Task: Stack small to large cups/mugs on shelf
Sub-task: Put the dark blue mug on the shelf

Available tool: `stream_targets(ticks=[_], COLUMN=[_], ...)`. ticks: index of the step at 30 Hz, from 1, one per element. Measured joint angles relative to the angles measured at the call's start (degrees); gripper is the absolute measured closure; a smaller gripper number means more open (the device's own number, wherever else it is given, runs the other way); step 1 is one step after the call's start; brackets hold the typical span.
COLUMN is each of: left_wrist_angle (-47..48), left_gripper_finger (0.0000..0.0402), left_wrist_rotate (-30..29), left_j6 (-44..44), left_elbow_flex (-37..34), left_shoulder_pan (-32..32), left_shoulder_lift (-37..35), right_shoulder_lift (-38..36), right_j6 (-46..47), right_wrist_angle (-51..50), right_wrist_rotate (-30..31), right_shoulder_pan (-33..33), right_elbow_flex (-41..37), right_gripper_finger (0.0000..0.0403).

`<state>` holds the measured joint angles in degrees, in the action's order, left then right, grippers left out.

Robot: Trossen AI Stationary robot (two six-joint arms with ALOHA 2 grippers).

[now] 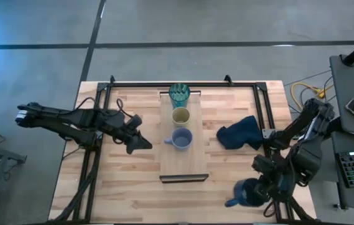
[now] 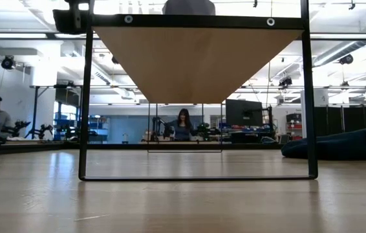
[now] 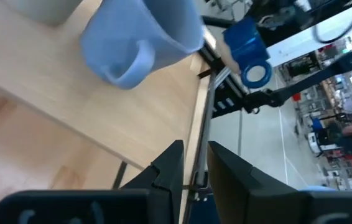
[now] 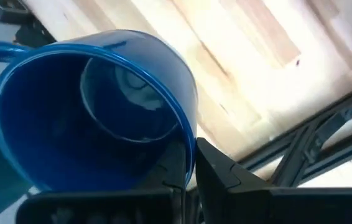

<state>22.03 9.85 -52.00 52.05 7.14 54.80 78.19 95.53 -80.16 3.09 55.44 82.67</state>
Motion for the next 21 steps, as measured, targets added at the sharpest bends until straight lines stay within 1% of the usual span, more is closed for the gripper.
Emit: stream_targets(ticks=[6, 12, 21], left_wrist_angle=[0.1, -0.4, -0.5], left_gripper_finger=[0.0345, 0.0345, 0.0345], left_wrist_rotate=[0.7, 0.5, 0.2], left_j6=[-0.2, -0.1, -0.1], left_elbow_flex=[-1.7, -1.2, -0.8], left_shoulder_pan=[0.0, 0.0, 0.0], left_shoulder_lift=[0.7, 0.5, -1.6], right_shoulder_lift=[2.3, 4.3, 5.2], right_j6=[-3.7, -8.3, -14.9], right_wrist_angle=[-0.3, -0.6, -0.8], right_wrist_rotate=[4.8, 8.9, 9.2], right_shoulder_pan=[-2.6, -5.2, -9.2], right_elbow_flex=[6.0, 10.3, 11.8], right_gripper_finger=[0.039, 0.039, 0.039])
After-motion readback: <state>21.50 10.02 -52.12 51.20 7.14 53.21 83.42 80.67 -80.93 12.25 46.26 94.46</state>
